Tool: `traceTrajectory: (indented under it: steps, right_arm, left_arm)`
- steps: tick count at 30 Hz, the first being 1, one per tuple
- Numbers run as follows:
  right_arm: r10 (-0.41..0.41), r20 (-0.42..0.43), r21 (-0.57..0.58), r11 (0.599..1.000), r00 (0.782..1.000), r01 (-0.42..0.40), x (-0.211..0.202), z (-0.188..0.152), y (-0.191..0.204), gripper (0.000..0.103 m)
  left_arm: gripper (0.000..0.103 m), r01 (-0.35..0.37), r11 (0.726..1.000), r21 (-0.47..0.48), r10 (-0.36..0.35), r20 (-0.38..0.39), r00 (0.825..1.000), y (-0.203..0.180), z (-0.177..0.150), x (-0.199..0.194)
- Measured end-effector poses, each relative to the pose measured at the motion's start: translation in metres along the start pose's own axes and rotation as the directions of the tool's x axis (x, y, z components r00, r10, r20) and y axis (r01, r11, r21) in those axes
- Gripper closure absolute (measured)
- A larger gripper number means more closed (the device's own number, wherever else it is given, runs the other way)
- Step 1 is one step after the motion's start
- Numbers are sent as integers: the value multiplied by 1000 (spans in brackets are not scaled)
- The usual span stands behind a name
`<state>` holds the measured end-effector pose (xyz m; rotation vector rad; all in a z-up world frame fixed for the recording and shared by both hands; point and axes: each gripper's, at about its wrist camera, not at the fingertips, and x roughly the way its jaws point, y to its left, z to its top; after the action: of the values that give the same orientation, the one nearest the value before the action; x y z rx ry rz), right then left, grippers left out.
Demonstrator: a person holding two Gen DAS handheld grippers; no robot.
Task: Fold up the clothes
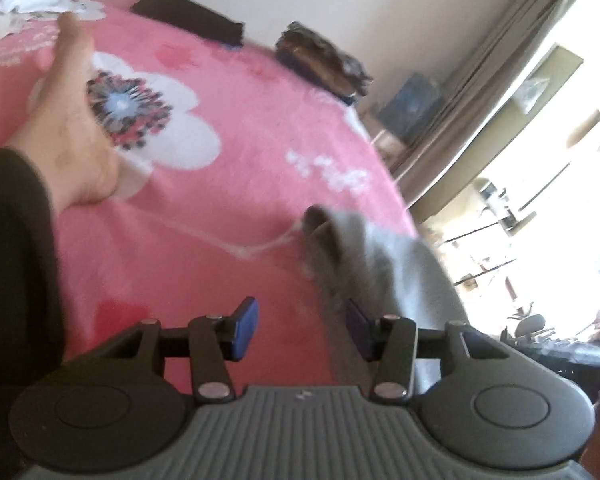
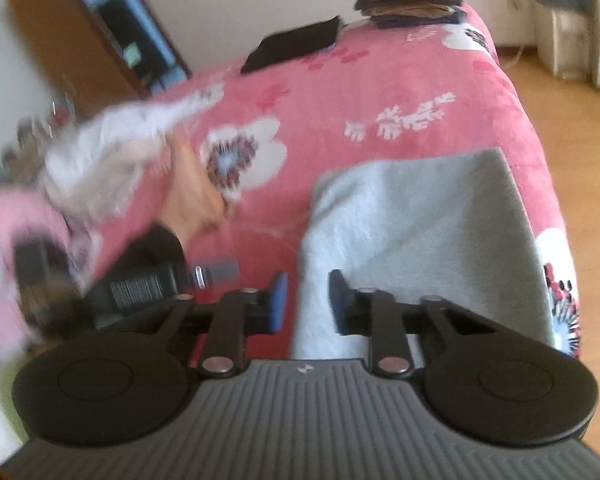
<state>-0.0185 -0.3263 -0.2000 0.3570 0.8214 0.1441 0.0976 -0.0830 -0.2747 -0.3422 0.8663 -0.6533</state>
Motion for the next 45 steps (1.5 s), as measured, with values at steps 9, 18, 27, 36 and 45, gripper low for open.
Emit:
traceTrajectory:
  steps: [9,18,27,36,45]
  right_arm:
    - [-133,-103,-341,936,986,91,53,-44,34,92]
    - [-136,-100,-405,910,986,85,67,-59,39,91]
    - [-187,-47,-497,856,981,139,69,-73,53,88]
    - [-264,159,-275,913,951,300,-10,-42,7,88]
    - [-372,105,-64,923,922,380,8,-54,-85,89]
  left_arm:
    - [72,99,950,298,-108,15,994,-58,22,69]
    - [79,72,948,309,-64,-35,997,-31,24,138]
    - [68,82,957,278,-86,4,996,-27,34,115]
    - [60,82,822,564,-164,97,982,-74,-13,16]
    - [62,82,836,543,-53,-69,996,-68,-72,51]
